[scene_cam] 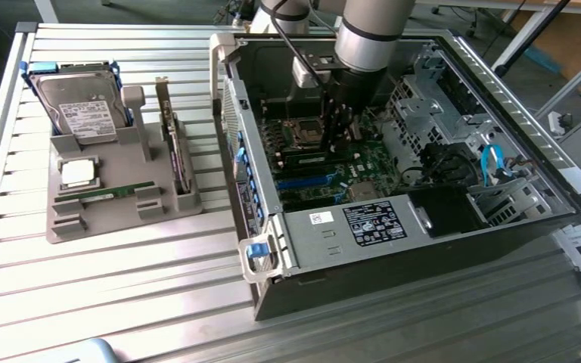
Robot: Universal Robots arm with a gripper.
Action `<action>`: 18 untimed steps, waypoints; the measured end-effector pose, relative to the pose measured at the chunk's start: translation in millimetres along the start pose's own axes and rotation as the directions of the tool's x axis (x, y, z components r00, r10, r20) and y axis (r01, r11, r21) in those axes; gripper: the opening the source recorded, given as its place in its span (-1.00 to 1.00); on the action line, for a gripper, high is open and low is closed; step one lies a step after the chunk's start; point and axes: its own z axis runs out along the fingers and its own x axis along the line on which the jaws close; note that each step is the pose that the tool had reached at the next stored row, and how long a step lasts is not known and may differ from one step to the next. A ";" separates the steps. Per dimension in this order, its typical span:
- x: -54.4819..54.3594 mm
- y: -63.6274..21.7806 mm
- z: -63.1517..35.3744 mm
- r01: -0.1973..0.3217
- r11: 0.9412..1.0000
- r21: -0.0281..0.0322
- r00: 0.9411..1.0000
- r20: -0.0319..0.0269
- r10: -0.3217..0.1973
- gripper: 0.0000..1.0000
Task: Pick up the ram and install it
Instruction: 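Insert the ram into the slot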
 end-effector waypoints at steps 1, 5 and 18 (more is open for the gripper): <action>0.1 0.0 -0.7 0.000 1.000 0.000 1.000 -0.001 0.000 -0.34; 0.2 -0.1 -3.1 0.000 1.000 0.000 1.000 -0.001 0.000 -0.34; -2.5 0.0 -8.1 0.000 1.000 0.000 1.000 -0.003 0.000 -0.37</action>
